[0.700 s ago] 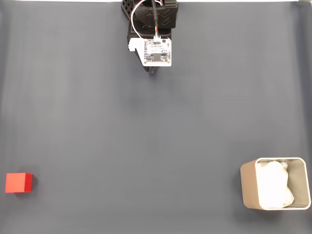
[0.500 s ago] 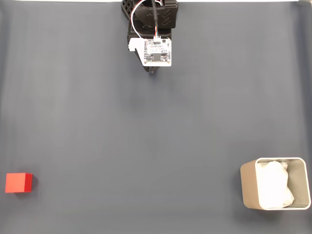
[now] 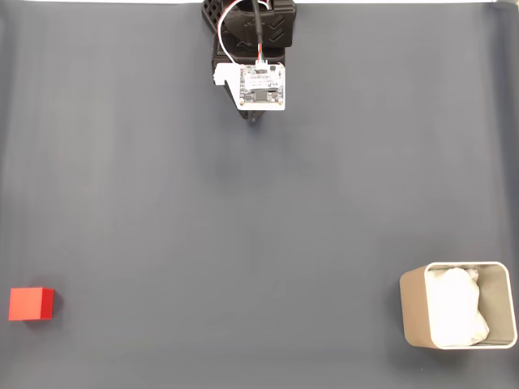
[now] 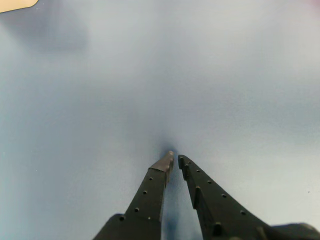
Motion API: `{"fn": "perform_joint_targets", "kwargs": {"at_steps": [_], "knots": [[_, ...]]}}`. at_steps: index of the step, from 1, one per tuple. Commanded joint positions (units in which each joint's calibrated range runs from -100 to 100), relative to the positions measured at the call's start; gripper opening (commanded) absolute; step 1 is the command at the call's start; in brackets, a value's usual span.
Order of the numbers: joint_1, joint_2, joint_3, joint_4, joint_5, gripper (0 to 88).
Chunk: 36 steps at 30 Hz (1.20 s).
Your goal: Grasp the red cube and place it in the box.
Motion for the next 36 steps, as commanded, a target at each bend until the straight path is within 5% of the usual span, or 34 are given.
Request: {"fn": "perform_joint_targets", "kwargs": {"at_steps": [1, 36], "knots": [[0.3, 0.0, 0.7, 1.2, 0.2, 0.7], [0.7, 0.0, 0.7, 1.2, -0.1, 0.7]]}}
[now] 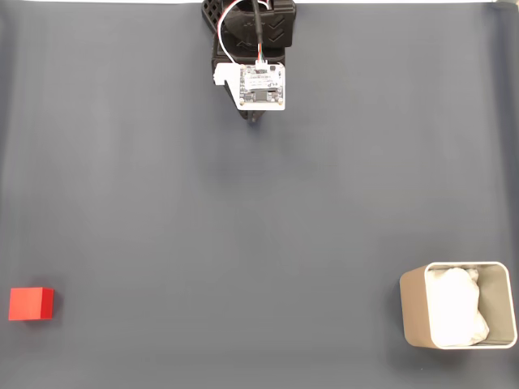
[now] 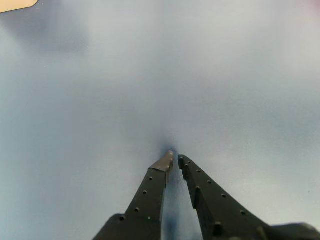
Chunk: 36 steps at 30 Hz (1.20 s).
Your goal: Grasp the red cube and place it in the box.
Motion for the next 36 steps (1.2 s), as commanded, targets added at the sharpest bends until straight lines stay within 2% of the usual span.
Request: {"fn": "perform_joint_targets", "kwargs": {"at_steps": [1, 6, 15, 27, 28, 36], "knots": [[0.9, 0.0, 0.7, 1.2, -0.1, 0.7], [0.9, 0.0, 0.7, 1.3, 0.6, 1.0], [0.5, 0.0, 0.7, -2.1, -1.1, 0.7], [0.9, 0.4, 0.3, -18.5, 0.5, 0.0], [0.6, 2.1, -1.8, -22.7, 1.1, 0.0], [0.0, 10.7, -11.5, -28.5, 1.2, 0.0]]}}
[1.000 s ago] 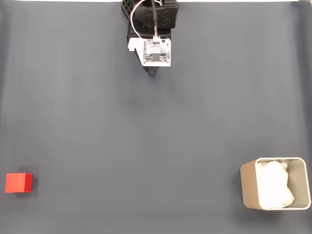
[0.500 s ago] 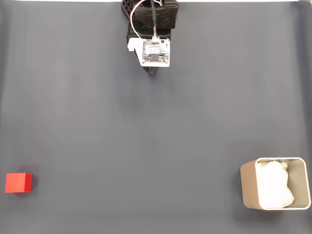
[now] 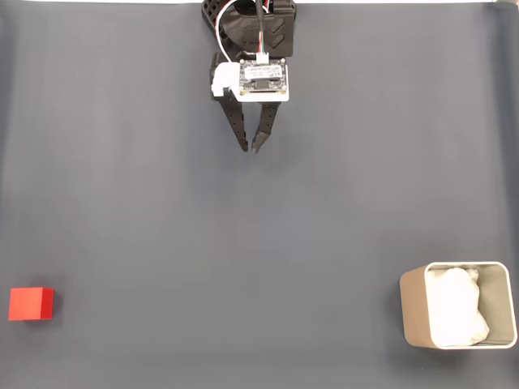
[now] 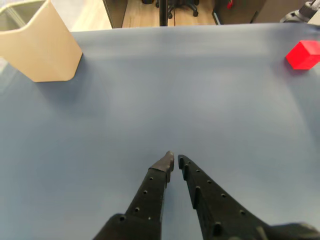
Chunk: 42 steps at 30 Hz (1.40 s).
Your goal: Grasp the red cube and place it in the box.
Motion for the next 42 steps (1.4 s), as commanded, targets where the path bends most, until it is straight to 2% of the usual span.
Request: {"fn": "perform_joint_targets", "kwargs": {"at_steps": [1, 15, 30, 42], "knots": [[-0.9, 5.4, -9.1, -2.8, 0.1, 0.0], [2.4, 32.7, -43.0, -3.4, -1.2, 0.0], [17.3, 59.5, -74.0, -2.0, -2.0, 0.0], [25.8, 74.7, -89.2, -1.9, -1.7, 0.0]]}}
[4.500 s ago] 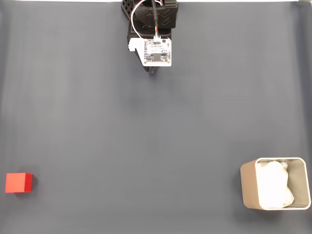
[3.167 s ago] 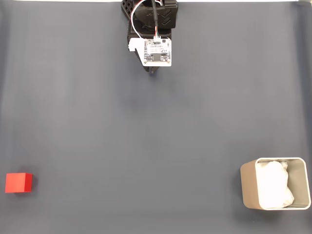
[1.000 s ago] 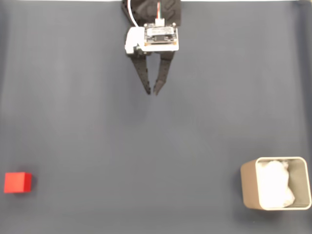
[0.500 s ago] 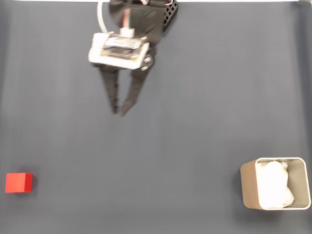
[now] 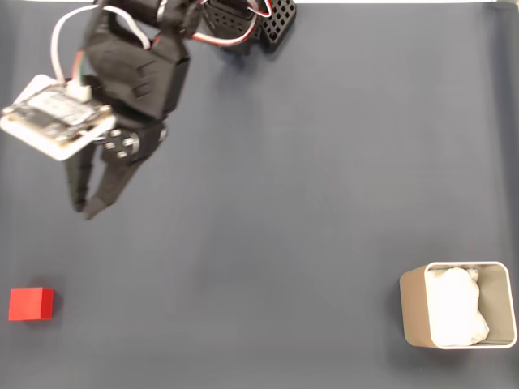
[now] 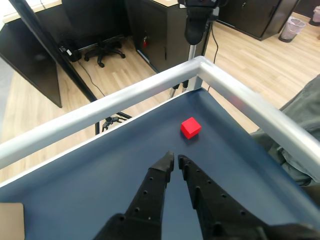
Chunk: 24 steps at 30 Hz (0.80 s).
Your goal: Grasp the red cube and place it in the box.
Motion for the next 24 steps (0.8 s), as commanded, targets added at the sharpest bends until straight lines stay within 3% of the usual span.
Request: {"fn": "perform_joint_targets", "kwargs": {"at_steps": [1, 12, 24], "knots": [[2.2, 2.8, -7.3, 0.4, -0.1, 0.0], [4.8, 13.2, -18.0, 4.4, 1.1, 0.3], [5.7, 25.8, -30.4, 4.4, 1.4, 7.2]]}}
